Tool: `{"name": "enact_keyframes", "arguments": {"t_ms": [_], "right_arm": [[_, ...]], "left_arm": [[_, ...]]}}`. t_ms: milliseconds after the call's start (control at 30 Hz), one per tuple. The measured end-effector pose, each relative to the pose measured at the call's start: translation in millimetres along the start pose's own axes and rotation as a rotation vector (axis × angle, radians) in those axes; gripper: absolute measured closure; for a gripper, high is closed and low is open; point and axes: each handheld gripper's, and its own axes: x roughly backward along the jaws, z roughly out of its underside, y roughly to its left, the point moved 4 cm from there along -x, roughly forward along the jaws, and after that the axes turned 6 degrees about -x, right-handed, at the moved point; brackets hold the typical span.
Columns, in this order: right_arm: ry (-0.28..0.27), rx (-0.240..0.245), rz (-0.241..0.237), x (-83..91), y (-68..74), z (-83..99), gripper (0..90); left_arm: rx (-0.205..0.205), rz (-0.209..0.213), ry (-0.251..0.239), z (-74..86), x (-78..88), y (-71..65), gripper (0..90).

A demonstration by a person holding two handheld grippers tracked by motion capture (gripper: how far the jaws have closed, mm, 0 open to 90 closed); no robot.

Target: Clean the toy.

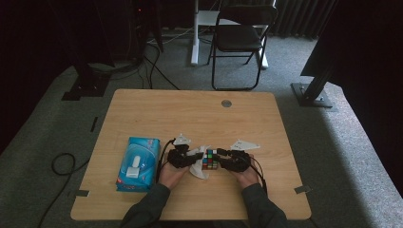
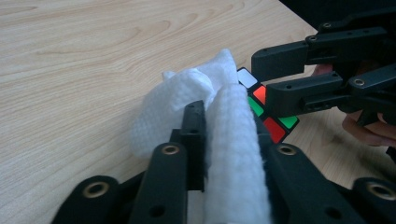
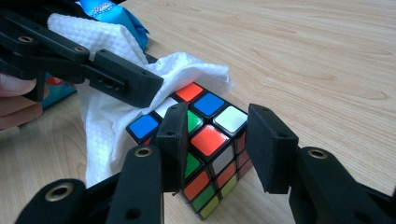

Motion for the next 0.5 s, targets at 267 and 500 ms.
{"name": "enact_keyframes", "arguments": {"t_ms": [267, 500], "right_arm": [[0.0, -0.001, 0.0, 0.0, 0.0, 0.0, 59.6], [-0.001, -0.001, -0.005, 0.1, -0.5, 0.2, 59.7]], "left_arm": [[0.015, -0.015, 0.004, 0.4, 1.7, 3.0, 84.4], [-0.009, -0.017, 0.033, 4.9, -4.4, -2.4, 86.9]]}}
